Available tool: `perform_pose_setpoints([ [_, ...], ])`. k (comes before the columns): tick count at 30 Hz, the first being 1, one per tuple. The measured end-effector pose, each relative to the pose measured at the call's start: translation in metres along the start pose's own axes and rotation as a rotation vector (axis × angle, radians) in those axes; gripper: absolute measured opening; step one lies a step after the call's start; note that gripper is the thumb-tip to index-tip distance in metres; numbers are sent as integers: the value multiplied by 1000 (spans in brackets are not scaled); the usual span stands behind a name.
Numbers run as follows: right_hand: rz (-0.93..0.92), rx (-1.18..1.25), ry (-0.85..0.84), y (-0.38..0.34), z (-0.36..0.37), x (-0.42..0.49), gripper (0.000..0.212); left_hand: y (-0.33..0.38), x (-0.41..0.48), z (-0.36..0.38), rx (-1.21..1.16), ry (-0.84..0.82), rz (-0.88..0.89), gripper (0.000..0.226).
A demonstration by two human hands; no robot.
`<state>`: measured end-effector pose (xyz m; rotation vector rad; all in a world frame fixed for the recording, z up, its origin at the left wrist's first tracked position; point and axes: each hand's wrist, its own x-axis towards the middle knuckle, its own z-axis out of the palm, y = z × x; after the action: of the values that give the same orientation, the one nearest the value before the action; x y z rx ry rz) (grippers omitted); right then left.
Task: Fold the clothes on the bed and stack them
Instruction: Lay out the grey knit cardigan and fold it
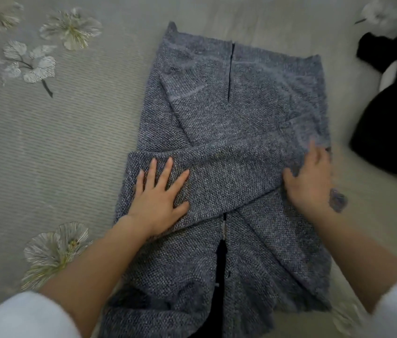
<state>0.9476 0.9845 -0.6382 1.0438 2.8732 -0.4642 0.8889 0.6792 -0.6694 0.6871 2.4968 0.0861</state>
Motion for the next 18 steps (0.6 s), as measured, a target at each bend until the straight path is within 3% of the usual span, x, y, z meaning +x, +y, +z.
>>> perform_pose_setpoints([
  [2, -278, -179, -229, -1, 6, -19, 66, 4, 1, 0, 12, -30, -5, 77],
  [4, -272, -204, -400, -2, 10, -37, 61, 9, -2, -3, 24, -52, -8, 79],
  [9, -134, 124, -248, -5, -12, -104, 55, 17, -41, -23, -73, -146, 58, 73],
  [13, -97, 292, -186, 12, -30, -185, 43, 18, -114, -28, -287, 55, 72, 62],
  [15, 15, 368, -135, 24, -31, -223, 32, 15, -145, -21, -401, 131, 8, 51],
  [18, 235, 474, -99, 42, -23, -270, 13, 10, -180, 0, -466, 62, -78, 32],
])
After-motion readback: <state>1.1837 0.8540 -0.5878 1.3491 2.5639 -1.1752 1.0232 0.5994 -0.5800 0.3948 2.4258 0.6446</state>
